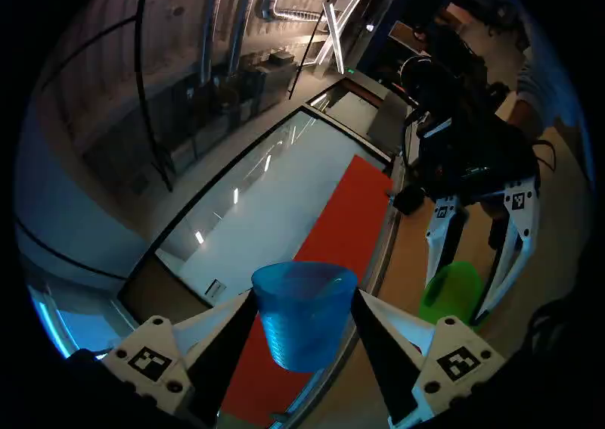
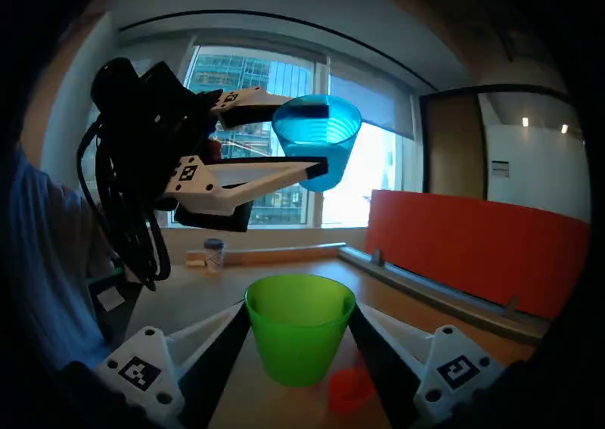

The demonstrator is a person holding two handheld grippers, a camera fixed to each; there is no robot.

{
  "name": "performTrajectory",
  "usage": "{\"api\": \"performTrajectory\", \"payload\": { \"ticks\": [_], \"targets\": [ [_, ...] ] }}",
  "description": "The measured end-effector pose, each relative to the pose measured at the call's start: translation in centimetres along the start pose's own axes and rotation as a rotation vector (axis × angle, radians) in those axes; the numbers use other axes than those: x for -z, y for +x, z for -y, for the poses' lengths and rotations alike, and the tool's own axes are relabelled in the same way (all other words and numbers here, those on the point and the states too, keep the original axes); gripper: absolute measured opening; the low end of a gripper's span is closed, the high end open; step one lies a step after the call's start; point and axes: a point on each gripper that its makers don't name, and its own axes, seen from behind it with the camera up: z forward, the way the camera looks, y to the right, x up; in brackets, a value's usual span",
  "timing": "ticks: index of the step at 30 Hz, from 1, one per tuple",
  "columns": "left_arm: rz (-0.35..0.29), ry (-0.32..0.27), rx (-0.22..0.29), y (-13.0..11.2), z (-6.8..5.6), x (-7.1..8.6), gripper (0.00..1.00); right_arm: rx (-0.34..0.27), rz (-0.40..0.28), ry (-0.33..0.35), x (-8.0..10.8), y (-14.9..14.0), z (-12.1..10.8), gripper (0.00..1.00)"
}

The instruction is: Pour water

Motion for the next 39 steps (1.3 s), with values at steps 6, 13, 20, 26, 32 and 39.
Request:
{"api": "performTrajectory", "payload": {
  "ticks": [6,13,20,26,32,39],
  "targets": [
    [-0.001,0.003,-0.059,0.5,0.0,-0.1,0.85,-0.002,-0.001,0.000,0.0,-0.1,-0.3,0.91],
    [-0.001,0.011,-0.109,0.8,0.2,-0.1,0.85,-0.001,-0.001,0.000,0.1,-0.1,-0.5,0.91],
    [0.002,0.018,-0.157,0.8,0.3,-0.2,0.85,0.005,0.001,-0.003,0.4,0.0,-0.7,0.91],
    [-0.005,0.022,-0.190,1.3,0.5,-0.1,0.85,0.006,0.002,-0.008,0.6,0.0,-1.0,0.91],
    [-0.004,0.028,-0.225,1.6,0.7,0.0,0.85,0.008,0.001,-0.010,0.7,0.0,-1.2,0.91],
    [-0.004,0.031,-0.266,2.0,1.0,-0.1,0.85,0.011,0.002,-0.013,0.8,-0.1,-1.4,0.91]
  ]
}}
